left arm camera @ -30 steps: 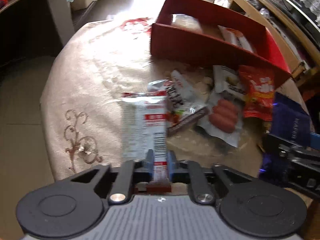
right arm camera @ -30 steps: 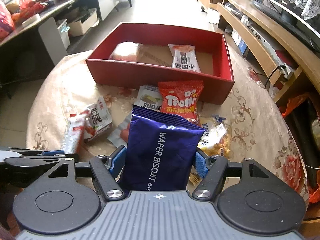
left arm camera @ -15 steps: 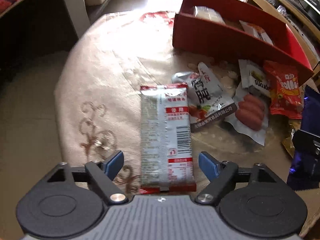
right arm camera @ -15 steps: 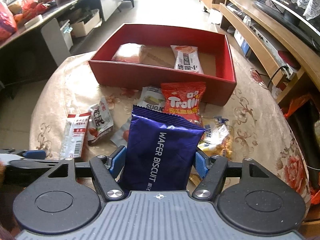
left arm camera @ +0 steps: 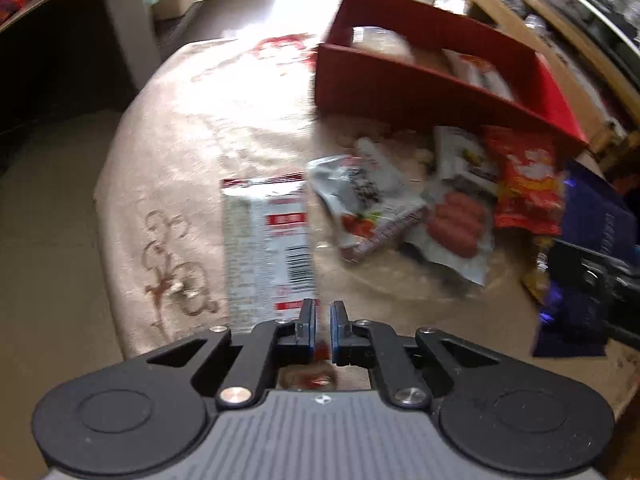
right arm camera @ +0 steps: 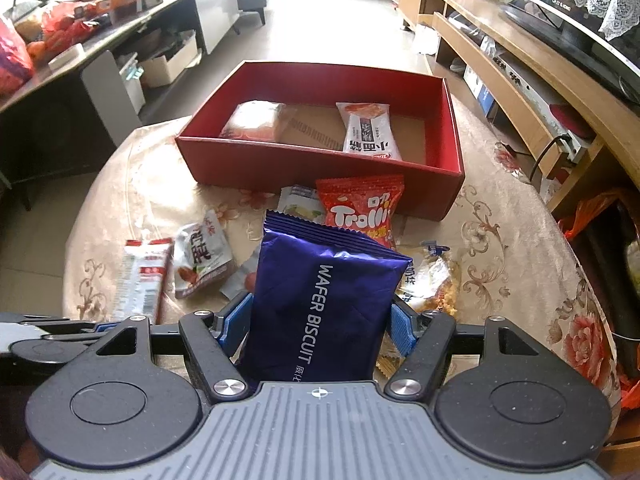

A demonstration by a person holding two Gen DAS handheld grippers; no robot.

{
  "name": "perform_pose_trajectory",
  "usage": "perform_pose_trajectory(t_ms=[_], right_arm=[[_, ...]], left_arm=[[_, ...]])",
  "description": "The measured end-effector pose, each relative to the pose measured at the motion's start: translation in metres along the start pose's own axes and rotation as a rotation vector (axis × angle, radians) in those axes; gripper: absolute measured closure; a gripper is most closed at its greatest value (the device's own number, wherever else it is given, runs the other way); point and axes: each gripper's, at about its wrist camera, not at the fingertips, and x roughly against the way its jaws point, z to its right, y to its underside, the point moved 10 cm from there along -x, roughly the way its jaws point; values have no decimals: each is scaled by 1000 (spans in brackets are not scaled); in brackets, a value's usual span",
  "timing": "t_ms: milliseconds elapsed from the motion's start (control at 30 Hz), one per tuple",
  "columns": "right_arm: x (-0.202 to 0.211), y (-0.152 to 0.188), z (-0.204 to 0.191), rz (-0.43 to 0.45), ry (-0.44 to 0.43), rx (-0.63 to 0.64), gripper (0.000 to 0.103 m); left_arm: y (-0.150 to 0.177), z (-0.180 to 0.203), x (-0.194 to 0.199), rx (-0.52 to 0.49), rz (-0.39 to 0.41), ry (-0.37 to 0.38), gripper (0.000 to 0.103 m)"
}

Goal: Organize snacks

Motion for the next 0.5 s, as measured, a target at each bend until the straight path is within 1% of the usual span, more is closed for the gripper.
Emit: perform_pose_trajectory(t_ms=[33, 67, 100, 133, 167, 200, 233, 300, 333, 367, 400, 433, 500], right_arm=[[0, 0, 0, -1, 0, 1, 28], [0, 1, 0, -2, -1, 2, 28], [0, 2, 0, -3, -2, 2, 28], [0, 2, 1, -3, -1, 2, 28], [0, 2, 2, -3, -1, 0, 28], [0, 1, 4, -3, -2, -6, 28], [0, 0, 5, -2, -2, -11, 28], [-1, -2, 5, -1, -3, -13, 28], [-1, -2, 3, -1, -5, -10, 28], [-1, -2, 2, -2, -9, -6, 28], [-2, -2, 0, -2, -12, -1, 28], [-2, -2, -2, -2, -14, 4, 28], [-2, -2, -4, -4, -16, 10, 28]], left_arm=[[-3, -5, -1, 14, 2, -1, 83], [-8, -10, -3, 28, 0, -1, 78], [-13, -15, -3, 47, 2, 1, 66], [-17, -19, -2, 63, 14, 2, 52], [-22, -22, -3, 67, 28, -12, 44], [-25, -25, -4, 68, 43, -40, 31], [-27, -28, -6, 69, 54, -70, 22], [-27, -28, -16, 72, 40, -103, 20], [-26, -26, -21, 75, 31, -100, 22], [-26, -25, -26, 81, 24, -97, 27], [-24, -24, -33, 91, 8, -91, 46], [-23, -25, -37, 92, -2, -108, 47], [-23, -22, -34, 66, 8, -124, 54]])
